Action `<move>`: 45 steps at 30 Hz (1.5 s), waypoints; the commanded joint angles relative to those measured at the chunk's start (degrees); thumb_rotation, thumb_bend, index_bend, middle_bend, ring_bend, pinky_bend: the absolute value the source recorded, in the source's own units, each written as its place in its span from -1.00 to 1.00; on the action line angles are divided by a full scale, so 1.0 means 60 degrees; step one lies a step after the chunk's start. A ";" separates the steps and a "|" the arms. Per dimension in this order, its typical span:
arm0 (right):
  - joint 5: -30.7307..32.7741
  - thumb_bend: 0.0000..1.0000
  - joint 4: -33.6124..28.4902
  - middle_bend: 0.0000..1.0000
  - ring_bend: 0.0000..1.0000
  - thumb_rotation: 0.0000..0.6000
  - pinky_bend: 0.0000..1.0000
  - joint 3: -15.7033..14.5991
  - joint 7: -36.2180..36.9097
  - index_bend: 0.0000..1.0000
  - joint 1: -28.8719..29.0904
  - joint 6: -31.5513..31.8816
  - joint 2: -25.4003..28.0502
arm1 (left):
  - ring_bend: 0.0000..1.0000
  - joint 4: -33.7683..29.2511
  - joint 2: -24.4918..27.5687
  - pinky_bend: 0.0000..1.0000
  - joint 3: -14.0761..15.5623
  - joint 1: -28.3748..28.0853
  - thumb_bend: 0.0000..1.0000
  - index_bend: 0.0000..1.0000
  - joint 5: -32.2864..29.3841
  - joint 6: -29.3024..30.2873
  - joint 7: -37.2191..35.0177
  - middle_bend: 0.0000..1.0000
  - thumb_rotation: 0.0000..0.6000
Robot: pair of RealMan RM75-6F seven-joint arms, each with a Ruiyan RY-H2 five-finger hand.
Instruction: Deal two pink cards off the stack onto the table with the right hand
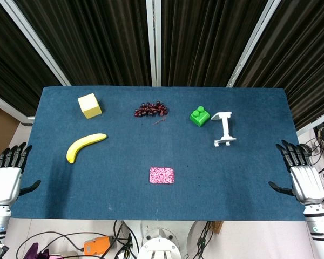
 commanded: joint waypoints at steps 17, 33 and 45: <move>0.2159 -0.49 -0.2485 -0.89 -0.94 1.00 -0.75 0.0755 -0.4046 -0.66 0.2697 -0.3729 -0.2608 | -1.00 0.0013 0.0094 -1.00 -0.0059 -0.0007 -0.82 -0.99 0.0173 0.0182 -0.0082 -1.00 1.00; 0.6109 -0.39 -0.0171 -0.89 -0.94 1.00 -0.74 0.1244 -0.7991 -0.40 0.5018 -0.3739 -0.6880 | -1.00 0.0294 0.0063 -1.00 -0.0018 -0.0020 -0.82 -0.99 0.0080 -0.0010 -0.0329 -1.00 1.00; 0.6849 -0.22 0.0306 -0.89 -0.94 1.00 -0.80 0.1447 -0.8204 -0.36 0.5603 -0.3348 -0.7668 | -1.00 0.0423 0.0102 -1.00 -0.0020 -0.0032 -0.82 -0.99 0.0046 -0.0074 -0.0453 -1.00 1.00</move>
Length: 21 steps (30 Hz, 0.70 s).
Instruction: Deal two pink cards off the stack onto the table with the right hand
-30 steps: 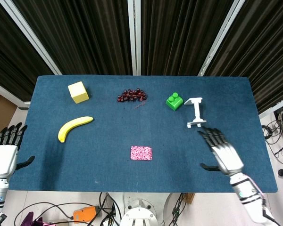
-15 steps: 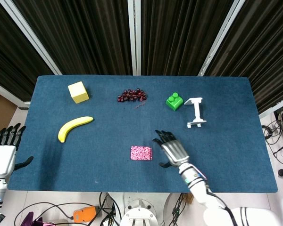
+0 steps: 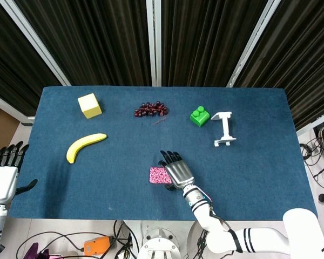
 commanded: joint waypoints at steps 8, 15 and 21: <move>0.0943 -0.16 -0.0015 -0.89 -0.94 1.00 -0.81 0.0159 -0.0133 -0.34 0.0431 -0.0020 -0.0159 | -1.00 0.0042 -0.0011 -1.00 0.0009 -0.0027 -0.82 -0.99 -0.0005 -0.0060 -0.0024 -1.00 1.00; 0.1270 -0.16 0.0021 -0.89 -0.94 1.00 -0.83 0.0118 -0.0065 -0.34 0.0634 0.0047 -0.0169 | -1.00 0.0081 0.0004 -1.00 0.0008 -0.0024 -0.82 -0.99 -0.0030 -0.0076 -0.0068 -1.00 1.00; 0.1411 -0.16 0.0085 -0.89 -0.94 1.00 -0.84 0.0070 -0.0010 -0.33 0.0772 0.0100 -0.0188 | -1.00 0.0109 -0.0014 -1.00 -0.0006 -0.0039 -0.82 -0.99 -0.0041 -0.0090 -0.0091 -1.00 1.00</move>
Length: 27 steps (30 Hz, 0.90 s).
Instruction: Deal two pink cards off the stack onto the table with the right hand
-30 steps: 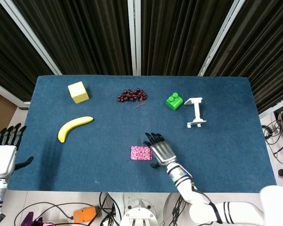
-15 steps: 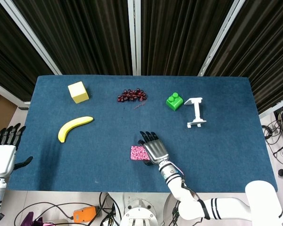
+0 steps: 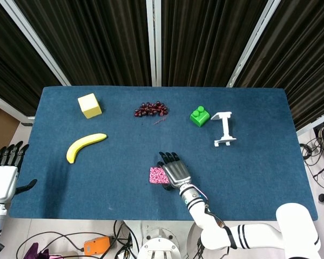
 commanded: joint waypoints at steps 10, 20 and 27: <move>0.0054 -0.06 0.0151 -0.80 -0.94 1.00 -0.84 -0.0108 0.0259 -0.16 0.0211 0.0010 -0.0093 | -1.00 0.0063 0.0000 -1.00 -0.0003 -0.0001 -0.82 -0.99 -0.0043 -0.0031 -0.0048 -1.00 1.00; -0.0331 -0.02 -0.0117 -0.75 -0.94 1.00 -0.87 -0.0178 0.0542 -0.08 0.0202 0.0205 0.0191 | -1.00 0.0067 0.0026 -1.00 -0.0007 -0.0010 -0.82 -0.99 -0.0053 -0.0051 -0.0076 -1.00 1.00; -0.0577 -0.02 -0.0581 -0.75 -0.94 1.00 -0.87 -0.0042 0.0923 -0.08 0.0003 0.0401 0.1128 | -1.00 -0.0034 0.0062 -1.00 -0.0016 -0.0060 -0.82 -0.99 -0.0011 -0.0078 -0.0007 -1.00 1.00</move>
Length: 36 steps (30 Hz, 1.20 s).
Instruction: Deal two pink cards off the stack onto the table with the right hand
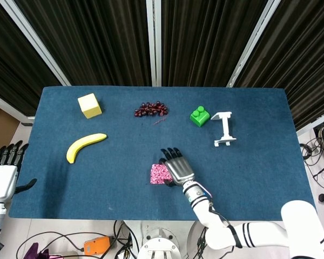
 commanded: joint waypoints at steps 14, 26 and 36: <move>0.0766 -0.02 0.1853 -0.75 -0.94 1.00 -0.94 0.0376 0.0659 -0.14 0.0508 -0.1364 0.0676 | -1.00 -0.0329 0.0117 -1.00 0.0013 -0.0001 -0.82 -0.99 -0.0057 -0.0022 0.0308 -1.00 1.00; 0.0940 -0.02 0.2356 -0.75 -1.00 1.00 -1.00 0.0195 0.0943 -0.41 0.0703 -0.1741 0.0687 | -1.00 -0.0428 0.0178 -1.00 -0.0025 -0.0060 -0.82 -0.99 -0.0098 -0.0084 0.0407 -1.00 1.00; 0.0632 -0.02 0.1344 -0.75 -1.00 1.00 -1.00 -0.0114 0.0980 -0.53 0.0637 -0.1525 0.1196 | -1.00 -0.0437 0.0185 -1.00 -0.0043 -0.0077 -0.82 -0.99 -0.0089 -0.0058 0.0408 -1.00 1.00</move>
